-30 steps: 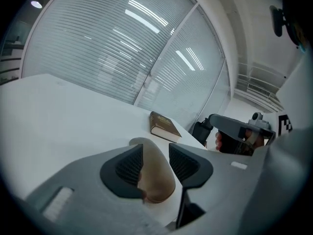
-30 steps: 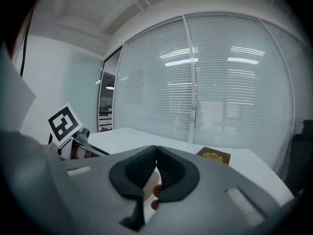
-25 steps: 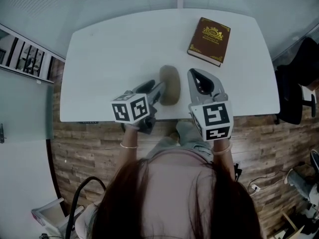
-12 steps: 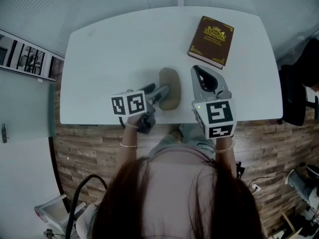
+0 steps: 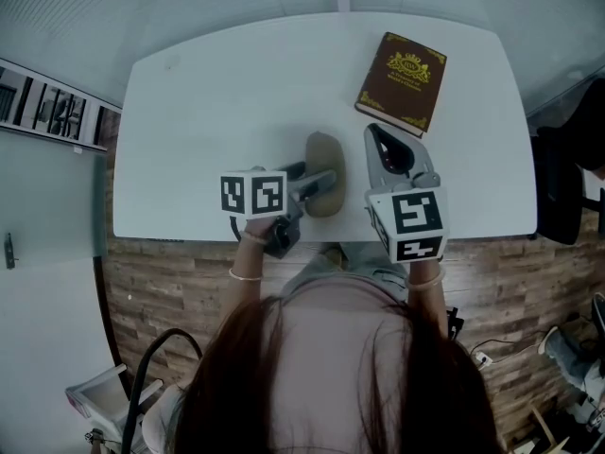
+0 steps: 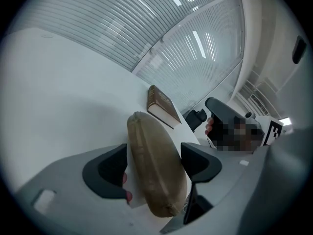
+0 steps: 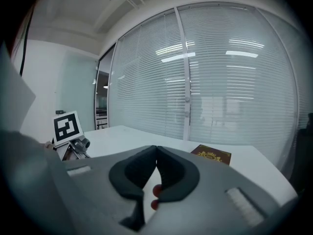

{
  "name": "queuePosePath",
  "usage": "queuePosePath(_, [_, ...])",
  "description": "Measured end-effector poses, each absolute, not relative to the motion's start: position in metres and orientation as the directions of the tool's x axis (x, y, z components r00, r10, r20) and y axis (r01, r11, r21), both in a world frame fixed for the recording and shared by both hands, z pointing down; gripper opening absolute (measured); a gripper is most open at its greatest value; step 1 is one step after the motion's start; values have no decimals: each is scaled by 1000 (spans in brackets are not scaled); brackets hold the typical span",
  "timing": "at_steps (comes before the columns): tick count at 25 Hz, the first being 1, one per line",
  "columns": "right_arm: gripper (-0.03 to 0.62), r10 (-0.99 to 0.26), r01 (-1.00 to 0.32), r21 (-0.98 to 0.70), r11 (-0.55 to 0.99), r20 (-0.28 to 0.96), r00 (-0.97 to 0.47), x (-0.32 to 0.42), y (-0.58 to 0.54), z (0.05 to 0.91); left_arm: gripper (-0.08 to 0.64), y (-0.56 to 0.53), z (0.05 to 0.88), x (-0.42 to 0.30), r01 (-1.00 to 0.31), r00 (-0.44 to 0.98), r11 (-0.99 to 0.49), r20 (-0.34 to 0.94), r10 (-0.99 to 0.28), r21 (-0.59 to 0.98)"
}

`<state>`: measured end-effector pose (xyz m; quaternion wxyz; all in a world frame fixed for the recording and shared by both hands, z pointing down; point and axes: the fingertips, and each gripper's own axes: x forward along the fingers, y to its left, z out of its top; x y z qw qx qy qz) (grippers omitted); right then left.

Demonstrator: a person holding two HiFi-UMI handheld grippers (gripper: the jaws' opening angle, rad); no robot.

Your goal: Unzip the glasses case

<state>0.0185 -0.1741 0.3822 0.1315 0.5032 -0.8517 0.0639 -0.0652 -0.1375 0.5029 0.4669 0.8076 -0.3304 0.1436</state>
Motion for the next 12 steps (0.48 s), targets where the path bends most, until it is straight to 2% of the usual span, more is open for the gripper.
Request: queuePosePath(12, [3, -846, -880, 10, 474, 279, -453, 37, -190, 386, 339, -135, 511, -17, -659, 752, -380, 583, -308, 649])
